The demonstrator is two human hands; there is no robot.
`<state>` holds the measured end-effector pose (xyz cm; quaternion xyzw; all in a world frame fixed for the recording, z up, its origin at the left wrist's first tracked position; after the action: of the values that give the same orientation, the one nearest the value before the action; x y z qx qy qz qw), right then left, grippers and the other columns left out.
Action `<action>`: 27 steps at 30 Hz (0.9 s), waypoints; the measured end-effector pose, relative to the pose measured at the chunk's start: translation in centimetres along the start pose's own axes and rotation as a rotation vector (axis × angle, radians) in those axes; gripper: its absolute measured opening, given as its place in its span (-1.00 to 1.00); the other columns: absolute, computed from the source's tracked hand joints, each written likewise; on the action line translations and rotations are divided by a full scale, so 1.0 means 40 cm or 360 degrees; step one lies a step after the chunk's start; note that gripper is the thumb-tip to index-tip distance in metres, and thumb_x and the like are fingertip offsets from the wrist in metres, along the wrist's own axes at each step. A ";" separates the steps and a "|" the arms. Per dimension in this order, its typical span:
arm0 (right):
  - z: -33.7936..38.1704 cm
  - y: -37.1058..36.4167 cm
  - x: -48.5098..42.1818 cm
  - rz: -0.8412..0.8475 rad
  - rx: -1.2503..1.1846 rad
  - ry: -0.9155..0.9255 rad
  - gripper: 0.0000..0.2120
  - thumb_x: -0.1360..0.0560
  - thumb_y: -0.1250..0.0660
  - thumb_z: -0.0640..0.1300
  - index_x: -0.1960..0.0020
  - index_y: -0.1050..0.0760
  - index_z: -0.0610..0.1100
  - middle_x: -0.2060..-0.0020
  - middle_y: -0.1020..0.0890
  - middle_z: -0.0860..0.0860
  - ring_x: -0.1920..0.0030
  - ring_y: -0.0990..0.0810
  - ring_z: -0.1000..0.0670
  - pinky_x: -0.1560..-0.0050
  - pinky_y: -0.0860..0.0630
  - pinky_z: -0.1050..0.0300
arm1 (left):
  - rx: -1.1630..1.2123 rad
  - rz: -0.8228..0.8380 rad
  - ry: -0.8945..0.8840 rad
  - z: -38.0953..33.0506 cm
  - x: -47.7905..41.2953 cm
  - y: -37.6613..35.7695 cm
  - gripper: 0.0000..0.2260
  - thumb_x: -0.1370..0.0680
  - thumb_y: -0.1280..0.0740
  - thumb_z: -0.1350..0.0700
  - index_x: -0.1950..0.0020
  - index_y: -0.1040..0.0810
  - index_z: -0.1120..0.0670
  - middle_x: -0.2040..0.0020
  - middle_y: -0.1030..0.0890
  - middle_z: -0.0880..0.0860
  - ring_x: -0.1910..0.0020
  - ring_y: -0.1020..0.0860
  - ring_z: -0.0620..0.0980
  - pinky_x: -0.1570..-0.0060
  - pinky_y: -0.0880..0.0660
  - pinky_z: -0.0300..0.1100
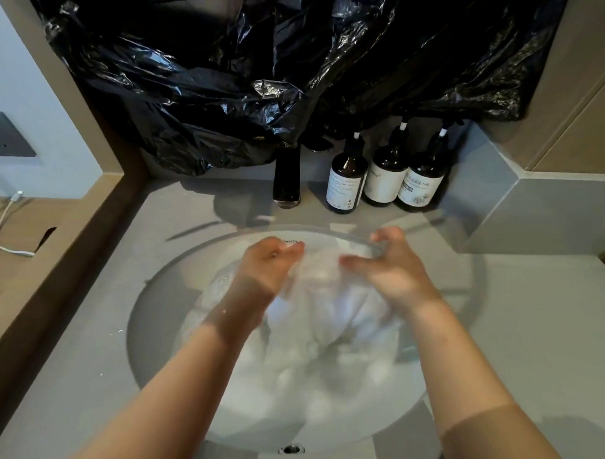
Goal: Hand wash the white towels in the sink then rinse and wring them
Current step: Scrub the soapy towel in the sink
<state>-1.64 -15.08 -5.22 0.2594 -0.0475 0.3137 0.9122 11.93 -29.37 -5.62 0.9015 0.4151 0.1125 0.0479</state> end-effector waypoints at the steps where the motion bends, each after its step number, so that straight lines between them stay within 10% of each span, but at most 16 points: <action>1: -0.043 -0.010 -0.004 0.0019 0.0114 -0.0070 -0.52 -0.37 -0.50 -0.05 -0.17 -0.32 -0.03 0.08 -0.55 -0.01 0.07 -0.52 -0.04 0.00 -0.44 0.10 | -0.0182 -0.0169 0.0043 0.036 0.004 0.028 -0.63 -0.53 -0.35 -0.02 0.33 -0.37 0.18 0.40 -0.35 0.06 0.41 -0.35 -0.05 0.35 -0.30 -0.19; 4: -0.121 -0.061 0.005 0.0189 0.0400 -0.0170 -0.46 -0.35 -0.50 0.04 -0.22 -0.32 0.11 -0.10 -0.47 -0.08 0.10 -0.49 0.03 0.04 -0.39 0.20 | -0.0403 -0.0380 0.0106 0.105 0.013 0.086 -0.54 -0.57 -0.24 -0.12 0.40 -0.29 0.14 0.44 -0.34 0.01 0.35 -0.32 0.05 0.29 -0.26 -0.11; 10: -0.112 -0.219 0.041 0.0568 0.0361 0.0003 -0.36 -0.30 -0.50 0.10 -0.31 -0.31 0.25 -0.06 -0.39 0.00 -0.15 -0.45 0.00 -0.15 -0.46 0.12 | 0.0084 0.0250 0.0509 0.128 0.025 -0.050 -0.55 -0.61 -0.13 -0.14 0.20 -0.65 0.11 0.21 -0.63 0.09 0.18 -0.57 0.04 0.10 -0.52 -0.18; 16: -0.027 -0.121 0.007 0.0088 -0.0028 0.0159 -0.90 -0.46 -0.42 -0.06 0.19 -0.57 -0.05 0.33 -0.63 0.09 0.27 -0.59 0.08 0.25 -0.47 0.32 | 0.0306 -0.0105 0.0091 0.059 -0.017 0.058 -0.80 -0.58 -0.23 0.01 0.07 -0.59 0.08 0.26 -0.65 0.07 0.27 -0.60 -0.01 0.19 -0.43 -0.19; 22: 0.165 -0.032 0.065 0.0055 -0.0934 0.0284 -0.86 -0.45 -0.42 -0.20 0.28 -0.54 -0.10 0.48 -0.59 0.10 0.39 -0.58 0.09 0.31 -0.49 0.25 | 0.0378 0.0046 0.0887 0.224 0.051 -0.023 -0.67 -0.62 -0.13 -0.11 -0.21 -0.51 0.05 -0.24 -0.52 0.08 -0.16 -0.49 0.08 -0.17 -0.34 -0.03; 27: 0.272 0.009 0.123 0.0305 -0.1481 0.0367 -0.80 -0.30 -0.40 -0.14 0.13 -0.53 -0.23 0.42 -0.61 -0.04 0.37 -0.64 0.01 0.41 -0.51 0.24 | 0.1013 0.0330 0.1061 0.229 0.121 -0.172 -0.76 -0.68 -0.08 0.17 0.08 -0.40 -0.12 0.21 -0.46 -0.14 0.37 -0.54 -0.22 0.24 -0.49 -0.27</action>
<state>2.88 -17.63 5.55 -0.2178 -0.1049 0.3684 0.8977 12.11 -21.15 -14.94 0.8228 0.3293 0.2671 -0.3784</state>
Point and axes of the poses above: each hand's wrist, its own x-axis away from the middle knuckle, its own y-axis out of the back of the hand, z = x × y, the point moved 10 cm from there along -x, towards the middle knuckle
